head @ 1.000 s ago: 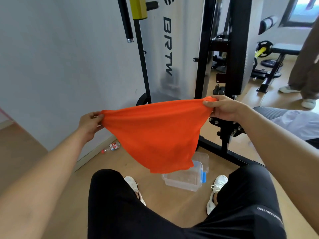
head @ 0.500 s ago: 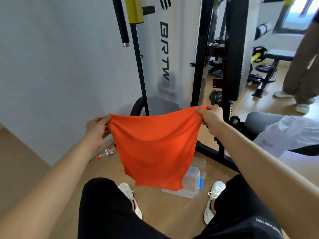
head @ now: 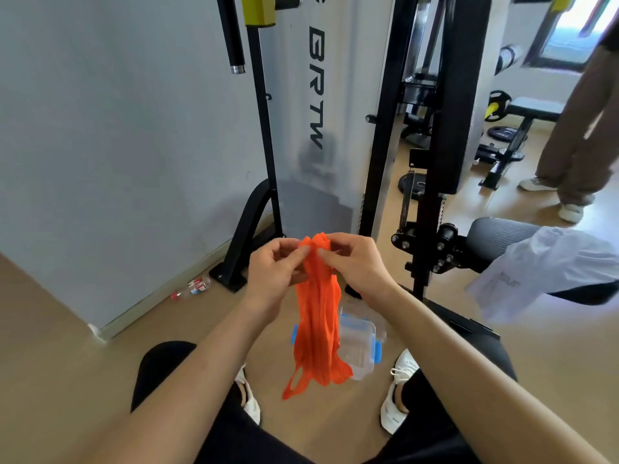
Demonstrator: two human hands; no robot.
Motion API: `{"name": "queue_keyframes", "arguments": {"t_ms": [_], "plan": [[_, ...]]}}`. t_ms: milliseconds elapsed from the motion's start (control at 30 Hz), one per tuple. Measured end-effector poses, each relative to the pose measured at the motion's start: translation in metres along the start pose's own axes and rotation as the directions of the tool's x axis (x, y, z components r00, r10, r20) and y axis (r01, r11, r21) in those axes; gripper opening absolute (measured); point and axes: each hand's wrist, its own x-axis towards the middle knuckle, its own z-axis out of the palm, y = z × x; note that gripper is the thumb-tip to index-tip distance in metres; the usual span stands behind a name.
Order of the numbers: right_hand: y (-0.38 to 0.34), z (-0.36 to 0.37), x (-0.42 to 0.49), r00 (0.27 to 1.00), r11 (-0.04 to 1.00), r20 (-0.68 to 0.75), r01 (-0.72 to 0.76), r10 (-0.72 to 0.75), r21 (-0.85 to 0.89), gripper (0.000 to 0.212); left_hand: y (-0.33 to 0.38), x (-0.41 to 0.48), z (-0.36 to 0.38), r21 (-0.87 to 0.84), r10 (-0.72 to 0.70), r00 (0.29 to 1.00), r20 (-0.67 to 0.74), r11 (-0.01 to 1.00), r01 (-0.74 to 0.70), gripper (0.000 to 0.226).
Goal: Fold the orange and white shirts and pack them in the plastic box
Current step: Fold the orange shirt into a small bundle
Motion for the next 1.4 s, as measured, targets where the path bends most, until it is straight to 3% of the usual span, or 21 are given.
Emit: {"name": "queue_keyframes", "arguments": {"t_ms": [133, 300, 500, 567, 667, 700, 767, 833, 900, 1033, 1200, 1400], "plan": [[0.008, -0.001, -0.014, 0.997, 0.993, -0.013, 0.074, -0.075, -0.089, 0.011, -0.010, -0.013, 0.008, -0.034, -0.022, 0.997, 0.067, 0.999, 0.024, 0.024], [0.026, -0.013, -0.015, 0.991, 0.974, 0.003, 0.132, -0.134, -0.186, 0.011, -0.019, -0.021, -0.003, -0.018, -0.056, 0.956, 0.286, 0.998, 0.064, 0.040], [0.026, -0.042, -0.009, 0.975, 0.995, 0.220, -0.001, 0.024, -0.104, 0.012, -0.035, -0.012, -0.037, 0.212, 0.096, 0.988, 0.123, 0.970, -0.121, 0.028], [0.022, -0.050, -0.009, 0.954, 0.998, 0.300, -0.016, 0.032, -0.055, 0.011, -0.046, -0.009, -0.048, 0.347, 0.037, 0.964, 0.265, 0.929, -0.131, 0.050], [0.016, -0.057, -0.007, 0.929, 0.997, 0.366, -0.064, 0.044, 0.042, 0.011, -0.064, -0.008, -0.046, 0.437, -0.067, 0.864, 0.499, 0.880, -0.184, 0.084], [0.014, -0.059, -0.006, 0.927, 0.995, 0.374, -0.074, 0.043, 0.068, 0.011, -0.072, -0.008, -0.043, 0.445, -0.046, 0.839, 0.542, 0.863, -0.240, 0.079], [0.010, -0.065, -0.004, 0.933, 0.994, 0.359, -0.073, 0.037, 0.086, 0.012, -0.087, -0.006, -0.040, 0.496, 0.026, 0.870, 0.492, 0.813, -0.305, 0.047], [0.007, -0.072, -0.003, 0.954, 0.996, 0.297, -0.062, 0.041, 0.061, 0.018, -0.094, -0.005, -0.041, 0.477, 0.059, 0.909, 0.413, 0.836, -0.271, 0.019], [0.010, -0.081, 0.000, 0.981, 0.999, 0.186, -0.047, 0.045, 0.005, 0.020, -0.091, -0.007, -0.043, 0.428, 0.084, 0.926, 0.369, 0.868, -0.250, 0.009], [0.024, -0.092, 0.002, 0.998, 0.994, -0.002, -0.055, 0.055, -0.095, 0.014, -0.070, -0.002, -0.056, 0.350, 0.090, 0.955, 0.282, 0.917, -0.190, 0.006], [0.040, -0.087, 0.005, 0.991, 0.969, -0.109, -0.104, 0.082, -0.222, 0.009, -0.034, 0.027, -0.067, 0.418, 0.140, 0.964, 0.227, 0.880, -0.227, 0.012], [0.024, -0.082, 0.016, 0.974, 0.979, -0.219, 0.019, -0.064, -0.201, 0.008, 0.024, 0.050, -0.062, 0.457, 0.409, 0.903, 0.135, 0.783, -0.423, 0.005]]}}
